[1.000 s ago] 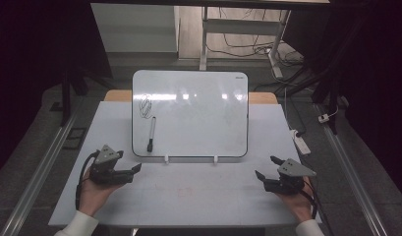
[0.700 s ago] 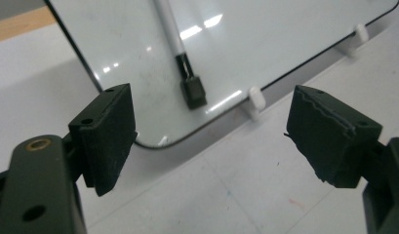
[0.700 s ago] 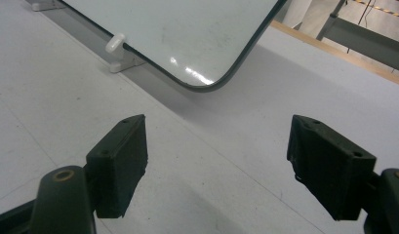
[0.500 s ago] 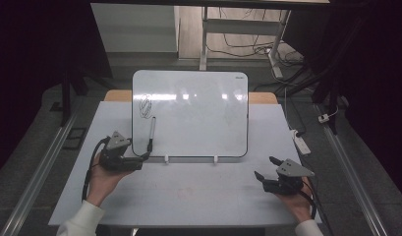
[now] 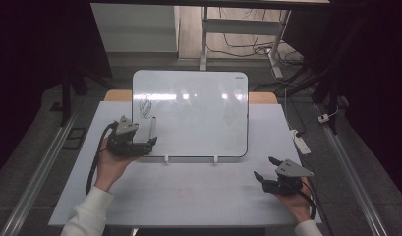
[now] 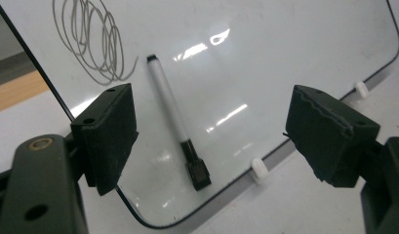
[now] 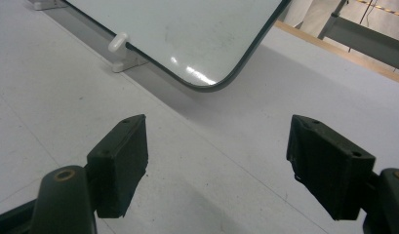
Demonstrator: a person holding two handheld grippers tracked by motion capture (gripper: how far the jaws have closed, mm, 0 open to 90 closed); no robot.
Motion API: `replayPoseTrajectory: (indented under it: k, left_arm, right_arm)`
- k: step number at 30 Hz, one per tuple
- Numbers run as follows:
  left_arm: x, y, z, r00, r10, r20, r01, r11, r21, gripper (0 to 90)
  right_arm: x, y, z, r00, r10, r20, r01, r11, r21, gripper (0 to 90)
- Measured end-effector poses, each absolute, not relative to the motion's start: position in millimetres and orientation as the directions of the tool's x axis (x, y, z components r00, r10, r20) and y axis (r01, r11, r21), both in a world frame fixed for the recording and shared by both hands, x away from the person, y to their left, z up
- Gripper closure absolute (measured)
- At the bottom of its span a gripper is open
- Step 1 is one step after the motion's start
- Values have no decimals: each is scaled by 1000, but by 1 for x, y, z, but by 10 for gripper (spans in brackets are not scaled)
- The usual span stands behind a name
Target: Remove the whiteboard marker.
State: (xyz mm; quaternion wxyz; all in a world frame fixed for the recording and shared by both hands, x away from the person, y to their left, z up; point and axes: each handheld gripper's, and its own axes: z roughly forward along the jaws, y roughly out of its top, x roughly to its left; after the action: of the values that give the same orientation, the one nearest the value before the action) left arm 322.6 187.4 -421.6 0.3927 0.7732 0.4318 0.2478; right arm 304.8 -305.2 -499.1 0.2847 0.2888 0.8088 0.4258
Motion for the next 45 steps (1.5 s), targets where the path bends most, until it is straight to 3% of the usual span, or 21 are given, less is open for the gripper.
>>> replayPoseTrajectory:
  k: [9, 16, 28, 39, 45]
  left_arm:
    - [349, 184, -433, 455, 887, 78, 511, -332, 793, 218]
    - [370, 175, -444, 432, 896, 105, 528, -346, 776, 294]
    - [380, 163, -454, 389, 897, 210, 510, -399, 762, 509]
    - [383, 159, -459, 388, 894, 226, 517, -414, 750, 712]
    - [383, 156, -460, 398, 895, 200, 509, -396, 764, 764]
  right_arm:
    - [305, -303, -501, -671, 708, -219, 227, 478, 848, 233]
    - [305, -303, -502, -669, 709, -221, 232, 482, 845, 234]
    - [304, -301, -503, -664, 706, -246, 227, 504, 834, 235]
    - [304, -300, -503, -654, 709, -262, 220, 510, 832, 237]
    - [304, -299, -503, -650, 710, -271, 219, 517, 827, 238]
